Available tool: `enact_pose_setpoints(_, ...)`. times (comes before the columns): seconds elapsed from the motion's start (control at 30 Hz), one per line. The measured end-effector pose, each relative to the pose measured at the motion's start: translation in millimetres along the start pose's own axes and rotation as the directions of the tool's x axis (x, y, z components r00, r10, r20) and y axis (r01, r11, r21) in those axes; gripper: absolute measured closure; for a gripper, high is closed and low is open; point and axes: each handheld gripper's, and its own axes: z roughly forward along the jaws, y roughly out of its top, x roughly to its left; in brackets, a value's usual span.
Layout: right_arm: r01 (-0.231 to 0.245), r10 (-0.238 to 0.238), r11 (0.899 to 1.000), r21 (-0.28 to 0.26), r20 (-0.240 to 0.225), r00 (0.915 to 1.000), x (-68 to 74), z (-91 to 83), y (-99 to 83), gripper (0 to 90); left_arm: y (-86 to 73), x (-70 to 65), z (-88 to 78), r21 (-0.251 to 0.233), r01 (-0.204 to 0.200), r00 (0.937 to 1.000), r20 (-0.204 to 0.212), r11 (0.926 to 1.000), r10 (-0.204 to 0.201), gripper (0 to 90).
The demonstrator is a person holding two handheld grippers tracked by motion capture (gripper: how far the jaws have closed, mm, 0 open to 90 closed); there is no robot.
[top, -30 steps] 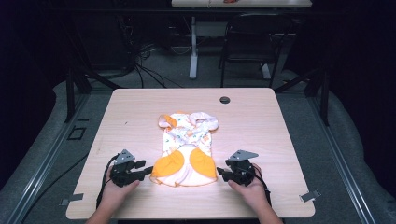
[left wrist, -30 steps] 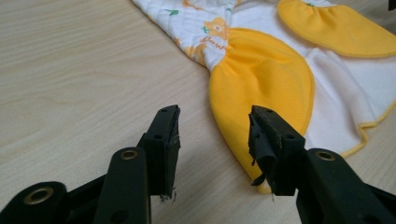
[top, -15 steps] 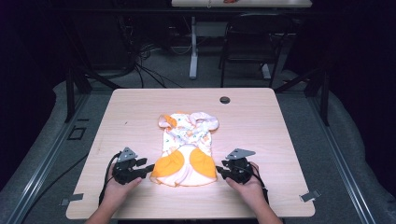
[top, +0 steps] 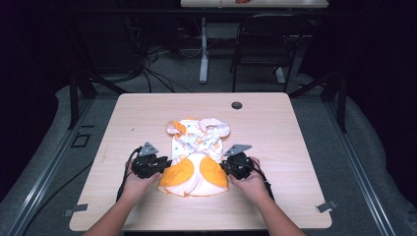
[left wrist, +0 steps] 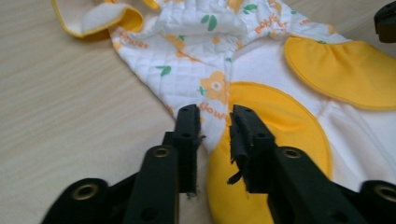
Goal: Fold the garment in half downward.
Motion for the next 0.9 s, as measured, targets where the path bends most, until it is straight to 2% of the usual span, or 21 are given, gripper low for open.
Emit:
enact_pose_setpoints(0.03,0.0,0.0,1.0,0.0,0.0,1.0,0.0,0.0,0.0,85.9,0.0,0.0,0.0,0.0,0.0,1.0,0.0,1.0,0.0,79.8)
enact_pose_setpoints(0.07,0.014,-0.014,1.0,0.01,0.006,0.9999,-0.7,5.1,4.3,89.9,2.3,0.0,2.3,0.001,0.007,1.0,0.003,1.0,-0.007,83.5)
enact_pose_setpoints(0.1,0.014,-0.014,1.0,0.01,0.006,0.9999,-0.7,5.1,4.3,89.9,4.0,0.0,4.3,-0.007,0.019,0.9998,0.011,0.9998,-0.018,83.5)
enact_pose_setpoints(0.13,0.003,-0.003,1.0,0.015,-0.008,1.0,-2.0,9.2,8.2,90.0,5.5,0.1,6.4,-0.008,0.032,0.9992,0.022,0.9995,-0.032,87.8)
enact_pose_setpoints(0.17,0.001,0.0,1.0,0.025,-0.014,0.9999,-2.7,10.9,10.2,90.0,7.9,-0.7,11.7,0.014,0.033,0.9991,0.026,0.9993,-0.034,89.3)
enact_pose_setpoints(0.23,0.001,0.0,1.0,0.024,-0.021,0.9998,-3.3,13.9,11.7,90.0,8.8,-1.2,14.4,0.023,0.02,0.9995,0.025,0.9995,-0.02,89.7)
enact_pose_setpoints(0.27,0.008,-0.008,0.999,0.048,-0.017,0.9998,-2.9,18.5,15.0,90.0,10.2,-2.2,19.3,0.044,0.0,0.9997,0.023,0.999,-0.001,89.8)
enact_pose_setpoints(0.33,0.014,-0.013,0.998,0.057,-0.015,0.9998,-3.0,22.5,17.2,90.0,10.9,-2.9,23.0,0.057,-0.015,0.9996,0.025,0.9983,0.014,89.9)
enact_pose_setpoints(0.5,0.014,-0.014,0.997,0.076,-0.009,0.9999,-2.8,29.0,17.9,90.0,9.3,-3.3,29.9,0.086,-0.026,0.9995,0.017,0.9959,0.025,89.9)
enact_pose_setpoints(0.53,0.008,-0.007,0.997,0.08,-0.008,0.9999,-3.2,31.1,17.2,90.0,8.1,-3.7,33.0,0.091,-0.026,0.9997,0.005,0.9956,0.025,89.9)
enact_pose_setpoints(0.9,0.039,-0.038,0.994,0.1,-0.013,0.9992,0.6,32.9,11.3,90.0,2.9,-5.8,34.1,0.108,-0.054,0.9984,0.02,0.9927,0.052,89.6)
